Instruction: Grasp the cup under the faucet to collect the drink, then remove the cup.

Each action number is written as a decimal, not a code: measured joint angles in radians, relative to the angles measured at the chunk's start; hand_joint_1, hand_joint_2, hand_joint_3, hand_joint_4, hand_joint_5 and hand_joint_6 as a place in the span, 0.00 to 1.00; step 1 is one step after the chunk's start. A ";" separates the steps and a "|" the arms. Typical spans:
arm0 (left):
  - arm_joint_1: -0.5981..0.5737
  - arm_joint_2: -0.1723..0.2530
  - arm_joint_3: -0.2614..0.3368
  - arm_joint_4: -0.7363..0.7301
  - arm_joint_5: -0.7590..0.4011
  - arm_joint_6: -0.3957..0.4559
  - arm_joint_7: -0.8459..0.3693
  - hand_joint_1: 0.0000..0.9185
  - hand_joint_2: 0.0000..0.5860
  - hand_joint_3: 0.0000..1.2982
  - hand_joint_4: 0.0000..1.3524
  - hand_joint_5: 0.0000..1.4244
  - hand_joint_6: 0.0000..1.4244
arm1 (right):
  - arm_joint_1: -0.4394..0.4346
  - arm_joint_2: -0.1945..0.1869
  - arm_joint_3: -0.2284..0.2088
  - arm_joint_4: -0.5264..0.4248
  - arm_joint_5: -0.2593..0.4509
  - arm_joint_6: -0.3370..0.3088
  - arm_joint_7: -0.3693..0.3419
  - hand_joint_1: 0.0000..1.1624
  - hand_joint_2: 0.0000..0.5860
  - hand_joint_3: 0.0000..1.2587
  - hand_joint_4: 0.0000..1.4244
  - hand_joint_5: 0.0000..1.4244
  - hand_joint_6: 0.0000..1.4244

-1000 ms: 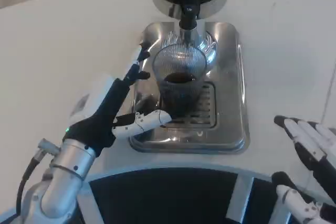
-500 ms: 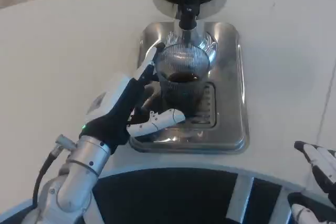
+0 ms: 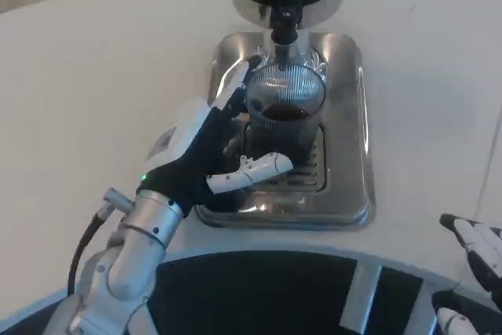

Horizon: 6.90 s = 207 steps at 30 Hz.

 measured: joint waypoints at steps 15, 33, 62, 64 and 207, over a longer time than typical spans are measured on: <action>-0.025 -0.011 -0.008 0.027 0.016 0.007 0.030 0.26 0.08 0.00 0.00 0.18 0.14 | 0.021 -0.008 0.023 0.000 0.010 0.031 -0.024 0.04 0.89 0.00 0.00 0.00 0.00; -0.045 0.006 0.025 0.087 -0.082 -0.072 -0.043 0.35 0.07 0.00 0.00 0.22 0.18 | 0.031 -0.004 0.083 0.000 -0.018 0.052 -0.052 0.05 0.87 0.00 0.00 0.00 0.00; -0.201 0.010 0.033 0.375 -0.134 -0.227 -0.117 0.52 0.09 0.00 0.01 0.16 0.12 | -0.012 0.037 0.194 0.000 -0.141 0.096 -0.036 0.07 0.86 0.01 0.00 0.00 0.00; -0.207 0.007 0.033 0.389 -0.125 -0.232 -0.115 0.50 0.09 0.00 0.02 0.12 0.11 | -0.011 0.038 0.194 0.000 -0.143 0.096 -0.035 0.07 0.86 0.01 0.00 0.00 0.00; -0.152 -0.087 -0.074 0.292 0.038 -0.102 0.349 0.64 0.10 0.75 0.83 0.90 0.28 | 0.022 0.121 0.063 0.000 -0.053 0.096 -0.059 0.26 0.86 0.04 0.00 0.00 0.00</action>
